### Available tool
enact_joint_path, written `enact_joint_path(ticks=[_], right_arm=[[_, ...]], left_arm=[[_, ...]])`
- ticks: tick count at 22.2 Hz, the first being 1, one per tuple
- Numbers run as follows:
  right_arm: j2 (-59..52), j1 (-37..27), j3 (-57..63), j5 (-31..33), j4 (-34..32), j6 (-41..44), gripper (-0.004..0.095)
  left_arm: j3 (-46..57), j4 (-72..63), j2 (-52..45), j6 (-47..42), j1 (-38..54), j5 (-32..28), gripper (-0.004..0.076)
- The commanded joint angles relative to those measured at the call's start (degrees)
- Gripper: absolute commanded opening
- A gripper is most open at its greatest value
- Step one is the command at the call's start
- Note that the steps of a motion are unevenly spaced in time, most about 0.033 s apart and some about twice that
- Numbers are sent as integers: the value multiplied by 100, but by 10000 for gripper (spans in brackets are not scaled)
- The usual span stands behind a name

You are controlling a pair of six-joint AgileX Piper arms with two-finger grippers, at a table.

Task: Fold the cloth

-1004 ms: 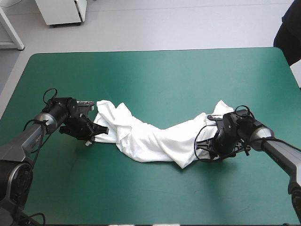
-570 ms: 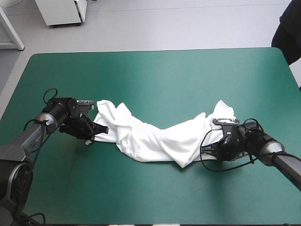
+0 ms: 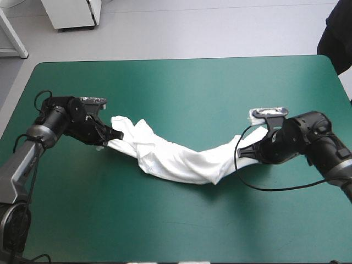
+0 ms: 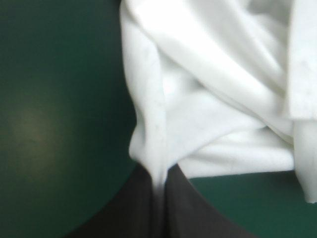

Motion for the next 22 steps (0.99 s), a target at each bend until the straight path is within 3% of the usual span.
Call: enact_joint_path(ticks=[1,8,15,22], right_arm=[[-296,-4,-1000,361,-365,-183,-17],[-319,-4,-4001,572,-576,-649,-17],[-319,-4,-6366,463,-440,-1381,-17],[-319,-4,-7413,248,-335,-1505,-16]], left_arm=[[-733,-50,-633,61,-4,267,-22],[-3707,-643,-1201,319,-4,1051,-22],[-6611,-1558,-1207,563,-4,768,-22],[-7851,-1816,-1207,618,-4,525,-22]])
